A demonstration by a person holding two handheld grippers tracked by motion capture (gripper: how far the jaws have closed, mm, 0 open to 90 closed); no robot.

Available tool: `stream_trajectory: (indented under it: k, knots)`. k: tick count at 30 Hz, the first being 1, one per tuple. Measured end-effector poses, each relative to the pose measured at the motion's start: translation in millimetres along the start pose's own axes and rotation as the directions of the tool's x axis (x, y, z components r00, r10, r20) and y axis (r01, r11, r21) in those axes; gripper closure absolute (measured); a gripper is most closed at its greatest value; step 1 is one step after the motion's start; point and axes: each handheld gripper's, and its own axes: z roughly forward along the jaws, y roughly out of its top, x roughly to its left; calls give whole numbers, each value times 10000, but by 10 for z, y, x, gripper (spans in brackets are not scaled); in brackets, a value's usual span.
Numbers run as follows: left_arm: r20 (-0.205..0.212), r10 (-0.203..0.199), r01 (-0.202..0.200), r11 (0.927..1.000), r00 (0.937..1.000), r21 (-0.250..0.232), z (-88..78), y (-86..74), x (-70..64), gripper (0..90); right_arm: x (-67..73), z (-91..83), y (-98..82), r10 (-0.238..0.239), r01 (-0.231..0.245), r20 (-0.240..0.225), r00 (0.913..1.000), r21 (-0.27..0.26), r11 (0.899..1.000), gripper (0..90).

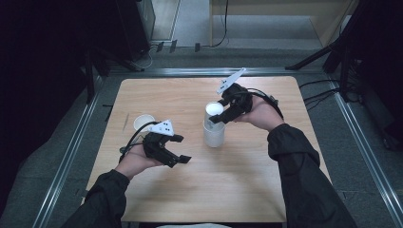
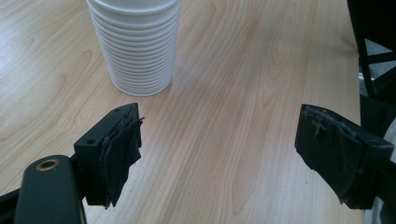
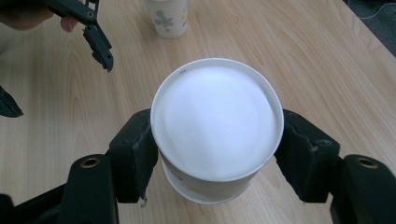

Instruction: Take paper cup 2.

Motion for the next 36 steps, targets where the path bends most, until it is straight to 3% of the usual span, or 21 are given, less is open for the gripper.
stream_trajectory:
  k: [12,26,31,36]
  knots:
    - [61,-13,14,9999,10000,-108,-23,-3,11,148,48,-273,210,330,-331,51,9994,130,9994,344]
    - [36,3,-2,9996,10000,-295,-41,-9,13,148,215,-740,471,-1,3,145,9999,-142,9999,346]
    - [-19,-26,25,9995,10000,-326,-48,-6,20,147,326,-854,435,37,-39,-100,9999,-134,9999,349]
    - [-12,-324,323,9985,9995,-435,-52,-2,42,126,484,-862,296,-91,91,-123,9999,31,10000,348]
